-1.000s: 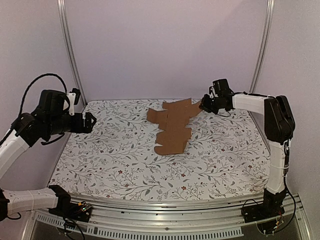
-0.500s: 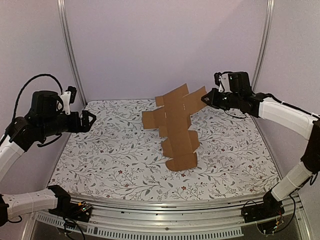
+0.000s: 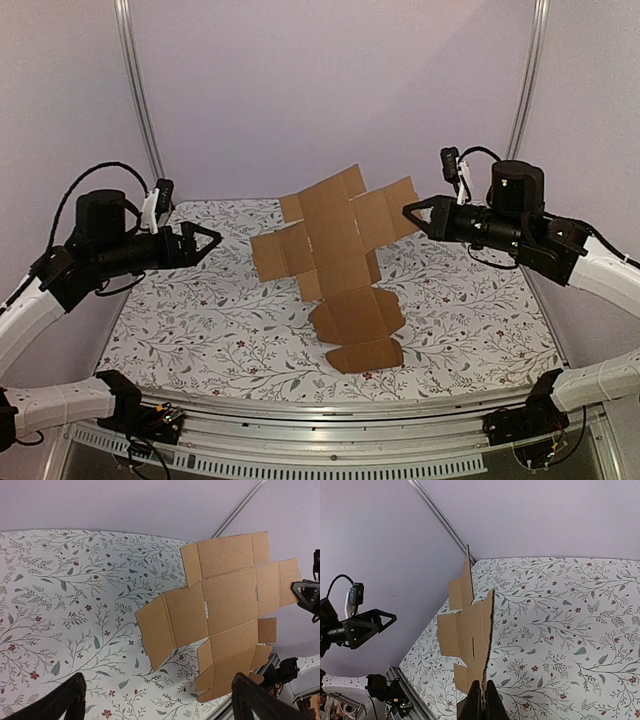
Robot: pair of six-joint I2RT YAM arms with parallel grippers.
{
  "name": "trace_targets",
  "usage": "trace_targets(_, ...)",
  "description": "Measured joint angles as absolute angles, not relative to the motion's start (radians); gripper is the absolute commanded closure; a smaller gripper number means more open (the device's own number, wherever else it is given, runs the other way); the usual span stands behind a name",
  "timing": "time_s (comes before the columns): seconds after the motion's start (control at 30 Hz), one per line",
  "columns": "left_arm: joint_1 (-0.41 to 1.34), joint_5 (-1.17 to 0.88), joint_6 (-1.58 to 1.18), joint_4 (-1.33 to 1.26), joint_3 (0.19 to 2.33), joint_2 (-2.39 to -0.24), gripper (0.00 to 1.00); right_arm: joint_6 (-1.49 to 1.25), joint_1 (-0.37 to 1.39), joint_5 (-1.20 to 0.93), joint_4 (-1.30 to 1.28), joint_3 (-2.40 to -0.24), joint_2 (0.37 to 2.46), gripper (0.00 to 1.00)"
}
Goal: Fold the paper box
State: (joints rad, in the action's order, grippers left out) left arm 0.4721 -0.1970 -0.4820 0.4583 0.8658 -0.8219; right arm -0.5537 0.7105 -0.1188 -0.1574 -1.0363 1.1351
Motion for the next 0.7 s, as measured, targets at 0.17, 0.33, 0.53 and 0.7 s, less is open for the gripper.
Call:
trace_targets(0.17, 0.472, -0.293, -0.522, 0.377, 0.841, -0.838, 0.00, -0.589, 0.811, -0.039, -0.148, -1.026, 1.095, 1.00)
trace_targets(0.33, 0.473, -0.376, -0.559, 0.315, 0.804, -0.854, 0.02, -0.620, 0.848, 0.004, -0.121, -1.019, 1.085, 1.00)
trace_targets(0.53, 0.473, -0.444, -0.603, 0.255, 0.765, -0.856, 0.11, -0.636, 0.878, 0.015, -0.092, -1.019, 1.085, 1.00)
trace_targets(0.7, 0.473, -0.476, -0.617, 0.223, 0.760, -0.864, 0.15, -0.640, 0.894, 0.015, -0.078, -1.019, 1.086, 1.00)
